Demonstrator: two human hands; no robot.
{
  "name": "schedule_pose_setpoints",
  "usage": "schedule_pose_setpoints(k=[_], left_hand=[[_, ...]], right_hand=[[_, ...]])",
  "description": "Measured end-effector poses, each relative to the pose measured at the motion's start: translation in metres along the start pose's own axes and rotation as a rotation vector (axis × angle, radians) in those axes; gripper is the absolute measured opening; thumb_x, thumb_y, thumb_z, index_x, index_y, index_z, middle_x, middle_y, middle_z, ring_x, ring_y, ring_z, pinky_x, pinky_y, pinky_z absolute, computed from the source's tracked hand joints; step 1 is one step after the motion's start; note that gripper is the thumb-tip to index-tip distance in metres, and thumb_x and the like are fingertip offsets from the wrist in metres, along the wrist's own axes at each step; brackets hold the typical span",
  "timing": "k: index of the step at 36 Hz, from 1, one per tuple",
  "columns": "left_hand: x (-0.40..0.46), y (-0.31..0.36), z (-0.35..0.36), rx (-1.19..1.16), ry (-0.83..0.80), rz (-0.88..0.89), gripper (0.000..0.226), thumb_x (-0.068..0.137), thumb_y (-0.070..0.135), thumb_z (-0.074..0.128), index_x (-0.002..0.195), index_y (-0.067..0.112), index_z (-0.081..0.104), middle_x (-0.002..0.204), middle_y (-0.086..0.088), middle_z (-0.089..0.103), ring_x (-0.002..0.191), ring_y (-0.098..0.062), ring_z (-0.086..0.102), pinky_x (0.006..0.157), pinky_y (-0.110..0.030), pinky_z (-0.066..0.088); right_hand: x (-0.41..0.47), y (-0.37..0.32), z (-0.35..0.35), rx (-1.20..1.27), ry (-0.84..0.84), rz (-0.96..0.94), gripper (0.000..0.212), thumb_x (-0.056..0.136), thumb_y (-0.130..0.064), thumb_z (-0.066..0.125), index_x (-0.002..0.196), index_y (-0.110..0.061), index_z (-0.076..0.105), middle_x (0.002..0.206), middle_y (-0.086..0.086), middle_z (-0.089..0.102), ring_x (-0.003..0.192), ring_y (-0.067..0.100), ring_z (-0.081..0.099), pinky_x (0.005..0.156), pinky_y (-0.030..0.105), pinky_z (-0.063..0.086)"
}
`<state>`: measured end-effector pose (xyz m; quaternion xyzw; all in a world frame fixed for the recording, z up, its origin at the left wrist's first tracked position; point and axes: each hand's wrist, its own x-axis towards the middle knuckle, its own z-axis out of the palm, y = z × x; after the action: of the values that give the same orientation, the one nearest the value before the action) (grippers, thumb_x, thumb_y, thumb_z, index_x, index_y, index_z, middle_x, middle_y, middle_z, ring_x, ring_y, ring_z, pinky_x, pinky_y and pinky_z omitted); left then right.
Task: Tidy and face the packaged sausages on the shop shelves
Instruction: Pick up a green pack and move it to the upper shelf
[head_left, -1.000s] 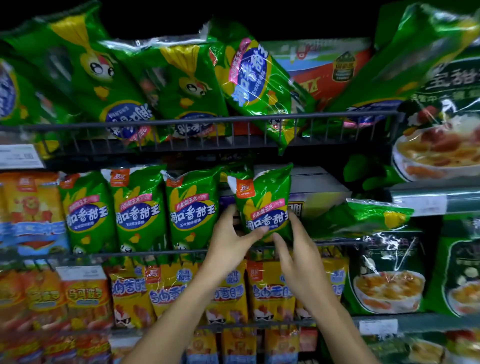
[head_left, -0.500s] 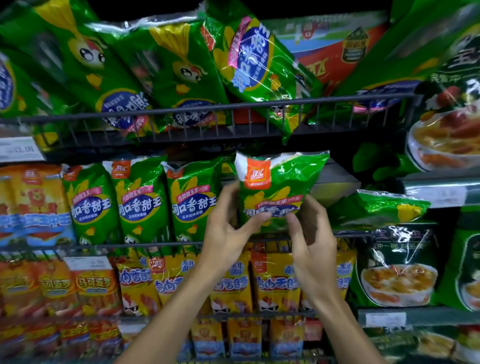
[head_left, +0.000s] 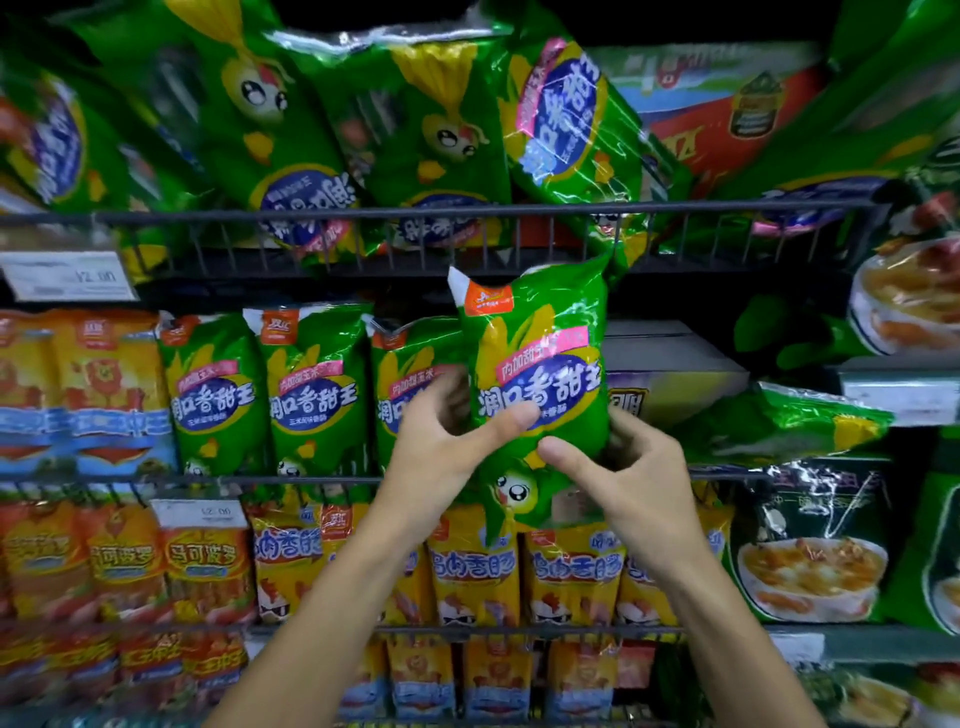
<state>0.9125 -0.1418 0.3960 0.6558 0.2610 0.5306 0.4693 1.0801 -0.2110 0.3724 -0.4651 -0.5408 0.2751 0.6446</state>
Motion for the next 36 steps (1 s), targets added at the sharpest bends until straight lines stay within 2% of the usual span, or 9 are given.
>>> schedule_pose_setpoints(k=[5,10,15,19,23,26,29,32,36], left_hand=[[-0.005,0.001,-0.012,-0.03,-0.119,-0.078,0.043,0.079,0.022,0.077,0.12,0.019,0.068,0.112,0.005,0.078,0.105,-0.011,0.073,0.085,-0.023,0.057],[-0.007,-0.004,-0.019,-0.032,-0.086,-0.064,0.042,0.08,0.018,0.078,0.12,0.009,0.069,0.11,-0.004,0.078,0.103,-0.019,0.074,0.084,-0.028,0.06],[-0.01,-0.008,-0.019,-0.062,-0.059,-0.049,0.04,0.078,0.018,0.079,0.115,0.008,0.069,0.106,-0.005,0.079,0.099,-0.021,0.076,0.078,-0.028,0.061],[-0.012,-0.005,-0.017,0.074,-0.077,0.035,0.037,0.085,0.025,0.077,0.12,0.015,0.069,0.113,0.001,0.077,0.107,-0.017,0.073,0.091,-0.039,0.06],[-0.011,-0.006,-0.021,0.429,-0.035,0.252,0.054,0.1,0.049,0.059,0.151,0.037,0.043,0.151,0.024,0.049,0.141,0.006,0.041,0.117,-0.023,0.037],[-0.011,-0.022,-0.03,0.55,-0.025,0.361,0.052,0.106,0.042,0.045,0.157,0.033,0.036,0.164,0.024,0.028,0.153,0.0,0.02,0.125,-0.033,0.02],[-0.01,-0.046,-0.041,0.662,0.008,0.409,0.048,0.106,0.032,0.046,0.154,0.025,0.043,0.165,0.017,0.029,0.156,-0.009,0.017,0.128,-0.036,0.015],[-0.008,-0.06,-0.045,0.725,0.0,0.454,0.047,0.106,0.027,0.047,0.152,0.019,0.047,0.165,0.01,0.032,0.157,-0.013,0.017,0.129,-0.033,0.011],[-0.007,-0.068,-0.048,0.773,-0.015,0.517,0.045,0.106,0.022,0.05,0.151,0.014,0.049,0.164,0.005,0.035,0.157,-0.017,0.02,0.129,-0.035,0.013]], right_hand=[[-0.001,0.006,0.006,0.034,-0.006,0.107,0.049,0.069,-0.026,0.086,0.115,-0.015,0.071,0.099,-0.001,0.08,0.089,0.019,0.078,0.068,0.028,0.062],[-0.003,0.004,0.008,0.055,-0.188,0.191,0.06,0.073,-0.034,0.089,0.126,-0.025,0.061,0.112,-0.011,0.077,0.102,0.011,0.074,0.082,0.023,0.059],[-0.003,0.001,0.008,0.01,-0.214,0.16,0.058,0.077,-0.029,0.082,0.13,-0.026,0.06,0.117,-0.011,0.075,0.108,0.012,0.072,0.088,0.028,0.06],[-0.005,-0.001,0.012,0.023,-0.149,0.075,0.047,0.078,-0.023,0.079,0.123,-0.019,0.065,0.111,-0.006,0.077,0.101,0.014,0.075,0.083,0.027,0.06],[-0.002,0.001,0.016,0.067,-0.006,0.016,0.044,0.076,-0.025,0.077,0.118,-0.018,0.065,0.103,-0.009,0.079,0.09,0.014,0.077,0.07,0.023,0.059],[0.008,0.005,0.011,0.1,0.104,0.01,0.044,0.075,-0.029,0.077,0.117,-0.02,0.066,0.108,-0.007,0.078,0.1,0.014,0.075,0.08,0.028,0.061],[0.014,0.011,0.007,0.096,0.129,0.03,0.052,0.075,-0.032,0.078,0.123,-0.019,0.064,0.112,-0.005,0.077,0.104,0.017,0.074,0.087,0.039,0.062],[0.016,0.019,0.009,0.089,0.121,0.045,0.06,0.073,-0.029,0.081,0.128,-0.02,0.059,0.117,-0.002,0.076,0.106,0.022,0.074,0.083,0.049,0.062],[0.021,0.023,0.012,0.071,0.098,0.031,0.051,0.084,-0.012,0.077,0.13,-0.024,0.057,0.116,-0.005,0.074,0.1,0.009,0.074,0.069,0.027,0.063]])
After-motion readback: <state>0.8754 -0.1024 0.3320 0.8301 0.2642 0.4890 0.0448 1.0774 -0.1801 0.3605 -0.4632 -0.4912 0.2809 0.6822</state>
